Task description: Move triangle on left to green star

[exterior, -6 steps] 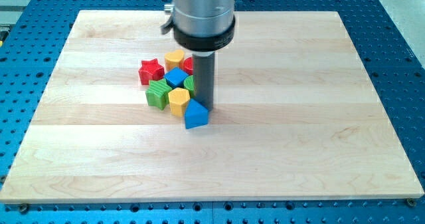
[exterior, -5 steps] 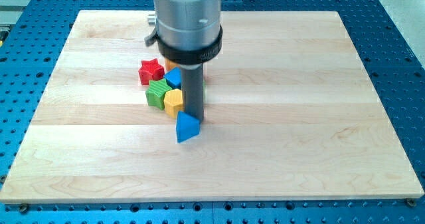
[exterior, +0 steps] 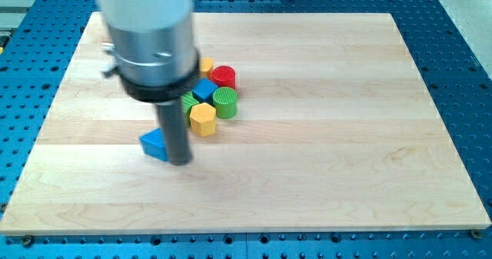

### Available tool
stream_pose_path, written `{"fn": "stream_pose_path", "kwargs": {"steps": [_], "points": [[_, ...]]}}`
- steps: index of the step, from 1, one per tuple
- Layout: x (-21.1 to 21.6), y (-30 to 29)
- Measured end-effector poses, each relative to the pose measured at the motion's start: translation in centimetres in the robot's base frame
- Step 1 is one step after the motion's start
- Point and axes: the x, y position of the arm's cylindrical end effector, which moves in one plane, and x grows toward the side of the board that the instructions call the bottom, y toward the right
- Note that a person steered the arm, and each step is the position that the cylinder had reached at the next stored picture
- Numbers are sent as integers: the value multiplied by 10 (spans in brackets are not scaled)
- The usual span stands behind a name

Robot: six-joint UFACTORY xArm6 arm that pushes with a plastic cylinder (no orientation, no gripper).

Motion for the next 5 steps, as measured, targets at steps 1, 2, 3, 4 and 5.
{"fn": "stream_pose_path", "kwargs": {"steps": [1, 2, 3, 4, 5], "points": [[-1, -4], [0, -11], [-2, -65], [-2, -90], [9, -90]]}}
